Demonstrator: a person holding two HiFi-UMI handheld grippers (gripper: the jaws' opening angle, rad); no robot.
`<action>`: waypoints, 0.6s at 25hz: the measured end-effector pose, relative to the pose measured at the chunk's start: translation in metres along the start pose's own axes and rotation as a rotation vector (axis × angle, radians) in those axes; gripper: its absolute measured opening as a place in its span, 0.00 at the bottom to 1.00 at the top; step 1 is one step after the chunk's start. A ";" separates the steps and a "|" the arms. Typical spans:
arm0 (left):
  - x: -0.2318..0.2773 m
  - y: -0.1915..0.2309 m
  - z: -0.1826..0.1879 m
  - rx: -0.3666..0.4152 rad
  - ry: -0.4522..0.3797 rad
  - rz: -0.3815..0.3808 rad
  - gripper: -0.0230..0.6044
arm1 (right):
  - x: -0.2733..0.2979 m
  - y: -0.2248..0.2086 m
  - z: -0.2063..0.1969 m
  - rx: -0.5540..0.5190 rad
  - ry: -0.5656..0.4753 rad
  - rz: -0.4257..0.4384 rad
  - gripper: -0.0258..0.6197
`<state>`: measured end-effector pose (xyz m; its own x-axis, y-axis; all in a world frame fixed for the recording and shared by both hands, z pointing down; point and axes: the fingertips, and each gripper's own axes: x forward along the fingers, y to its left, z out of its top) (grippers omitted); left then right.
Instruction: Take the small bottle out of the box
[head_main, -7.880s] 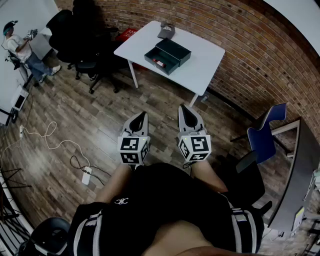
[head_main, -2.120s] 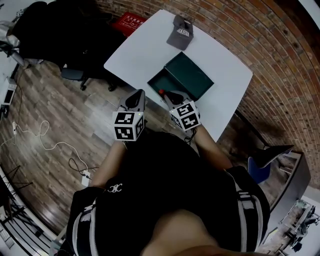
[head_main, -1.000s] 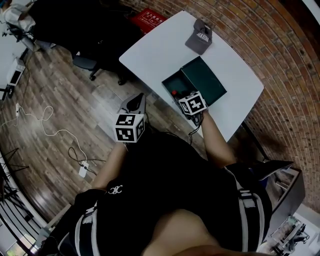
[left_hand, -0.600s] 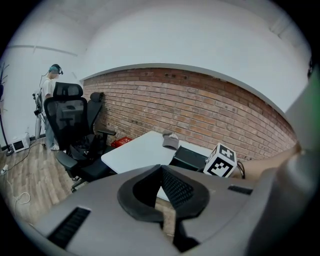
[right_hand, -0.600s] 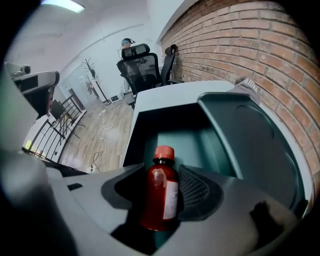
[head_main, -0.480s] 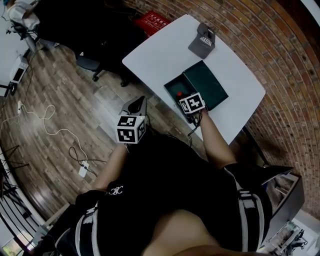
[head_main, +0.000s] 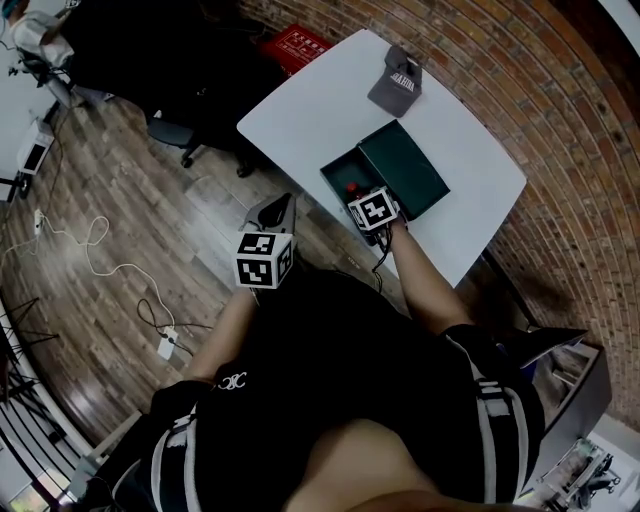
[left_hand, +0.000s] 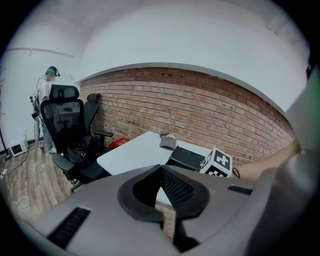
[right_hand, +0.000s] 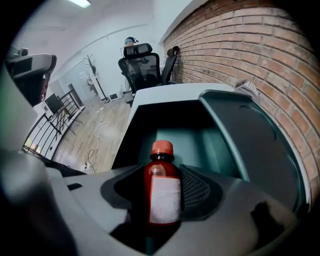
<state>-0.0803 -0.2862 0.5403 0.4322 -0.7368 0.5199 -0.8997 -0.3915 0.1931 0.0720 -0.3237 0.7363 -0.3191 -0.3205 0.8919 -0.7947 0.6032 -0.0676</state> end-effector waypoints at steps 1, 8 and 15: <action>0.000 0.000 0.000 0.000 -0.003 0.002 0.06 | 0.000 0.000 0.000 0.001 0.003 -0.001 0.37; -0.004 -0.002 0.003 0.000 -0.014 0.017 0.06 | -0.012 0.000 0.004 0.006 -0.029 -0.021 0.37; -0.006 -0.008 0.011 0.015 -0.043 0.012 0.06 | -0.040 -0.005 0.032 -0.005 -0.241 -0.078 0.37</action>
<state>-0.0749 -0.2848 0.5262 0.4240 -0.7641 0.4862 -0.9039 -0.3908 0.1741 0.0721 -0.3373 0.6862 -0.3713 -0.5312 0.7616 -0.8195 0.5731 0.0002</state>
